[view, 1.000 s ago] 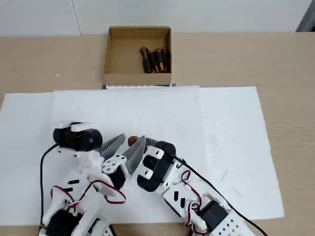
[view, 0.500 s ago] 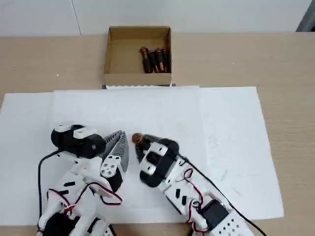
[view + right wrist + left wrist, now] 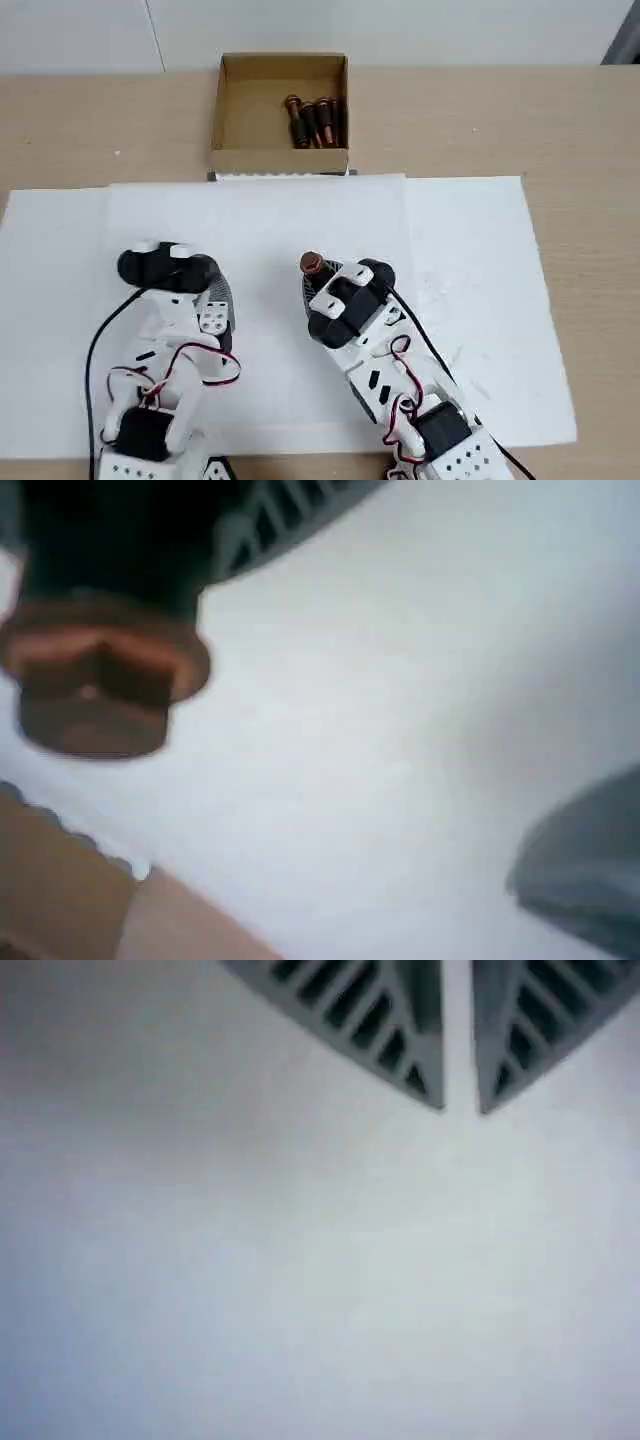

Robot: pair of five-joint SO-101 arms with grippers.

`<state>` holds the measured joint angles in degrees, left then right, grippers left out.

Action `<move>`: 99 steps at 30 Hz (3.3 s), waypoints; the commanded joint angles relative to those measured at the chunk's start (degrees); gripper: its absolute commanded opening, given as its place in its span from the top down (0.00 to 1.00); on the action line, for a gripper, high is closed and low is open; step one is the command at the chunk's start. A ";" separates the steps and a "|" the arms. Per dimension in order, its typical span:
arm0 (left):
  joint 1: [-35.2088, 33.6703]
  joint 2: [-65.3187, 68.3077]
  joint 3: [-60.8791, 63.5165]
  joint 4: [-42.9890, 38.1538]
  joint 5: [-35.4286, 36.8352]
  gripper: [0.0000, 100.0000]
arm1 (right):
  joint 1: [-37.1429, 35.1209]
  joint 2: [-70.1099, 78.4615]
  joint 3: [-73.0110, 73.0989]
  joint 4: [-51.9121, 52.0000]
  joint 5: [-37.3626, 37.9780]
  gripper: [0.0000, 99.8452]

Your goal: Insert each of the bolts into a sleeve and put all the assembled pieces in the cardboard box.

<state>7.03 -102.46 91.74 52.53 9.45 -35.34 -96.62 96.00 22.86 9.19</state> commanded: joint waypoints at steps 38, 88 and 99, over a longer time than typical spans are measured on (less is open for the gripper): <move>-0.44 -0.35 4.70 -3.43 -0.09 0.99 | 11.03 78.37 -66.11 -16.75 2.29 1.00; -0.44 -0.35 4.70 -3.43 -0.18 0.99 | 15.25 145.19 -131.78 -21.93 6.15 0.86; -0.44 -0.35 4.70 -3.43 -0.18 0.99 | 14.90 141.23 -131.87 -21.67 6.07 0.86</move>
<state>7.03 -102.37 96.75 49.01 9.45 -20.66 50.55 -32.70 2.37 14.73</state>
